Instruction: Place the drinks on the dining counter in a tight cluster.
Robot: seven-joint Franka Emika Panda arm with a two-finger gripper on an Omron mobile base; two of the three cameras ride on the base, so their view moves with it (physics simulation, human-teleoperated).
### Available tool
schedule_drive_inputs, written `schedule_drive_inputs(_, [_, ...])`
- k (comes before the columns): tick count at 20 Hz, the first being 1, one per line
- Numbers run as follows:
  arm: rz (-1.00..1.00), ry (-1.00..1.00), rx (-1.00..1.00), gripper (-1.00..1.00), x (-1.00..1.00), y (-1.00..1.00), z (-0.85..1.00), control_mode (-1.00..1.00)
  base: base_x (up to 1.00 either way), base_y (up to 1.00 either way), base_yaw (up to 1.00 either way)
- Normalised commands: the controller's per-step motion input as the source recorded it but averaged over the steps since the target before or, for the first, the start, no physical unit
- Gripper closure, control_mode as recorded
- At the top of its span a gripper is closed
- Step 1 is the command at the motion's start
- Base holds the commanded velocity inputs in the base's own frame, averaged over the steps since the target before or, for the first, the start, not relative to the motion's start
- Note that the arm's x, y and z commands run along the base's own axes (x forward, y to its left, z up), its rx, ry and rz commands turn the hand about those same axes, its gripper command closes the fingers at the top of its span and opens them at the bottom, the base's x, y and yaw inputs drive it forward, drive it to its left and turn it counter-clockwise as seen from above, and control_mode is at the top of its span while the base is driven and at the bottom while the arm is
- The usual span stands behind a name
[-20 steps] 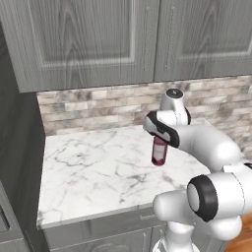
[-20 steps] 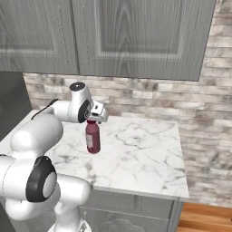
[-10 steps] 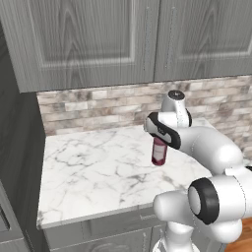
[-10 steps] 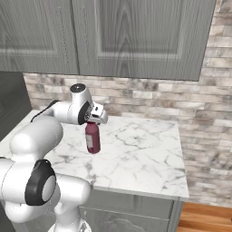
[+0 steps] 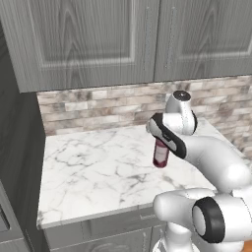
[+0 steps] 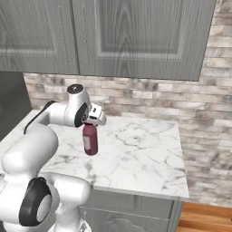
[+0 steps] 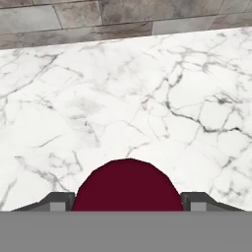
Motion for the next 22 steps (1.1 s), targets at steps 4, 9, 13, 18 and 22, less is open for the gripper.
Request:
schedule_drive_inputs(4, [0.0,-0.02,0.0,1.0,-0.66,0.0,0.64,-1.0,0.0,0.0,0.0])
schedule_drive_inputs(9, [0.0,0.01,0.0,1.0,-0.62,-0.06,0.89,-1.0,0.0,0.0,0.0])
schedule_drive_inputs(13, [0.01,0.1,0.0,1.0,-0.54,-0.12,0.93,-1.0,0.0,0.0,0.0])
schedule_drive_inputs(18, [0.03,0.02,0.0,1.0,-0.46,-0.01,0.94,-1.0,0.0,0.0,0.0])
schedule_drive_inputs(22, [0.01,-0.01,0.0,1.0,-0.11,0.0,0.24,-1.0,0.0,0.0,0.0])
